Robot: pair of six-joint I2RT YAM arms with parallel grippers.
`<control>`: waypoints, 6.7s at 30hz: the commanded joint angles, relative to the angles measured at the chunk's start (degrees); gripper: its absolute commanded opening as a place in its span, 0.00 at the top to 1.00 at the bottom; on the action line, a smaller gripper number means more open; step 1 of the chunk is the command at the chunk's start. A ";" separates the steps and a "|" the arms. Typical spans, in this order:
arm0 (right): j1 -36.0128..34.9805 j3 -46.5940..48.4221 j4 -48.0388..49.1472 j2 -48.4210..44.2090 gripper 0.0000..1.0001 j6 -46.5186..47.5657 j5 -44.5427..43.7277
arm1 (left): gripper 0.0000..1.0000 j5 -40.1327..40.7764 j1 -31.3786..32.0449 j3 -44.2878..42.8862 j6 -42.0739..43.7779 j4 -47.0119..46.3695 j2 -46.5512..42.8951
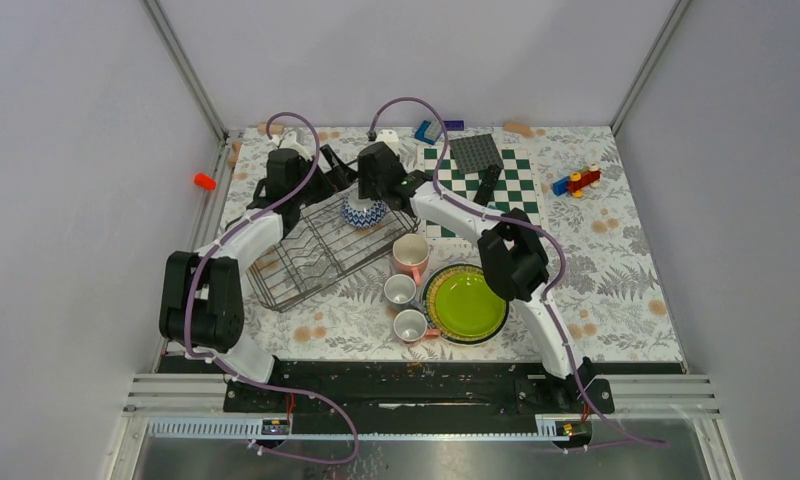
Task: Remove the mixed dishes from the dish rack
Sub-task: Pick up the bowl from the dish rack.
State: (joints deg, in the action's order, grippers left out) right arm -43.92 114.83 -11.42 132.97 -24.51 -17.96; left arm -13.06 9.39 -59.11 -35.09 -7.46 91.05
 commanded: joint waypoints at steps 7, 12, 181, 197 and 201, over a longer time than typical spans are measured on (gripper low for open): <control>-0.02 -7.32 0.13 -3.96 0.52 -1.59 -0.17 | 0.01 -0.63 0.28 0.28 -1.20 -3.59 1.26; 0.22 -13.97 1.75 -8.06 0.61 -1.48 -0.37 | 0.01 -1.66 0.28 -0.26 -1.85 -4.05 2.53; 2.97 -68.18 22.93 -62.53 0.47 0.17 -3.21 | 1.00 20.51 20.82 -20.07 25.72 21.99 13.38; 2.97 -70.38 23.46 -66.00 0.46 0.42 -0.79 | 1.00 25.24 21.98 -19.94 31.27 23.19 4.46; 3.04 -70.53 23.72 -66.87 0.41 -0.55 0.17 | 1.00 24.99 22.33 -20.62 35.23 23.15 1.46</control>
State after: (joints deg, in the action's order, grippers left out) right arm -41.17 44.51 9.78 68.42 -24.03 -18.46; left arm 9.56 31.24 -78.15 -5.32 18.87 98.74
